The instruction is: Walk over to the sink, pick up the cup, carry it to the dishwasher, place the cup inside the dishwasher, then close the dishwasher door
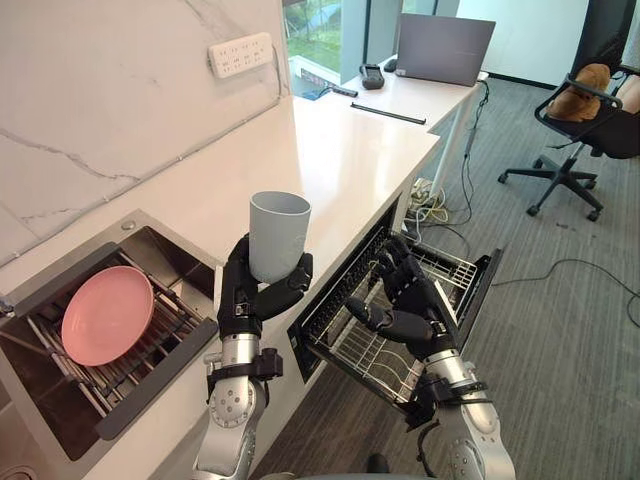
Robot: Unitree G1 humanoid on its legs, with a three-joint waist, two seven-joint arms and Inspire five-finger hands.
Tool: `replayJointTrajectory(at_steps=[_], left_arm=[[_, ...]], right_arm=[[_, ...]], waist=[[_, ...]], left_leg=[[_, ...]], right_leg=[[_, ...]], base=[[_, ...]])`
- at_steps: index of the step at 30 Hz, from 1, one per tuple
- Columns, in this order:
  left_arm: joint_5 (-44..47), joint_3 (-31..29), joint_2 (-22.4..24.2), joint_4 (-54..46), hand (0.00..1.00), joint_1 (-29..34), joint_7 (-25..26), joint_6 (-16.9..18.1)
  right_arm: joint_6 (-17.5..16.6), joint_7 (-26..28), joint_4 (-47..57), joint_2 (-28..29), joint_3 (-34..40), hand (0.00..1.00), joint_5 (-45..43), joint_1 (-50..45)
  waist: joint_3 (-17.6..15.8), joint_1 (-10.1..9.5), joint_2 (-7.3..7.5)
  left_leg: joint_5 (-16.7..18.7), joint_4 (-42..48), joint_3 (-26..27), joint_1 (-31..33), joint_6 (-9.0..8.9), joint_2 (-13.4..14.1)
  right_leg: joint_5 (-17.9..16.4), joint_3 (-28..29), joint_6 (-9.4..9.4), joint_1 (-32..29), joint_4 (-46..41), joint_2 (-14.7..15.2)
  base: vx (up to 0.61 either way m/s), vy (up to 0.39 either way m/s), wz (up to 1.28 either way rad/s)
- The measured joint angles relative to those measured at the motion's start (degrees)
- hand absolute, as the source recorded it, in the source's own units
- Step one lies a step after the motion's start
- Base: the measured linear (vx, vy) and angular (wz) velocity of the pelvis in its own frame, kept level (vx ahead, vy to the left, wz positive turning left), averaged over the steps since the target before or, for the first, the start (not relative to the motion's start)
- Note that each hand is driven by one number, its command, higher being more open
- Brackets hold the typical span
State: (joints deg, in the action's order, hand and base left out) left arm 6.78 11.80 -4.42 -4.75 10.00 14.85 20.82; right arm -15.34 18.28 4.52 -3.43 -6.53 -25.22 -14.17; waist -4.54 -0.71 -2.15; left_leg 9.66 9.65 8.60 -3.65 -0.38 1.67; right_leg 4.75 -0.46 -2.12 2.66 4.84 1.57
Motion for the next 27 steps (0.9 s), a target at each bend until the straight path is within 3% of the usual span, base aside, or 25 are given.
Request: replayJointTrajectory(at_steps=[8, 27], left_arm=[[-0.24, 2.70, -0.23, 0.16, 0.00, -0.01, -1.43, -0.13], [-2.32, 8.38, -0.42, 0.81, 0.00, -0.04, -3.96, -0.75]], right_arm=[[-0.02, -1.13, 1.71, -0.14, -2.89, 1.00, 0.03, 2.11], [-0.03, -7.20, 1.45, -0.78, -4.14, 1.00, -0.01, 5.26]], waist=[[0.53, -0.12, 0.89], [0.92, -1.03, 1.48]], left_leg=[[-0.02, 0.07, 0.25, -0.32, 0.03, -0.05], [-0.22, 0.16, -0.35, 0.06, 0.36, -0.23]], right_leg=[[0.22, 0.28, -0.09, 0.13, 0.05, 0.00], [0.43, -0.54, -0.23, 0.36, 0.05, 0.27]], base=[[0.00, 0.000, 0.00], [0.00, 0.000, 0.01]])
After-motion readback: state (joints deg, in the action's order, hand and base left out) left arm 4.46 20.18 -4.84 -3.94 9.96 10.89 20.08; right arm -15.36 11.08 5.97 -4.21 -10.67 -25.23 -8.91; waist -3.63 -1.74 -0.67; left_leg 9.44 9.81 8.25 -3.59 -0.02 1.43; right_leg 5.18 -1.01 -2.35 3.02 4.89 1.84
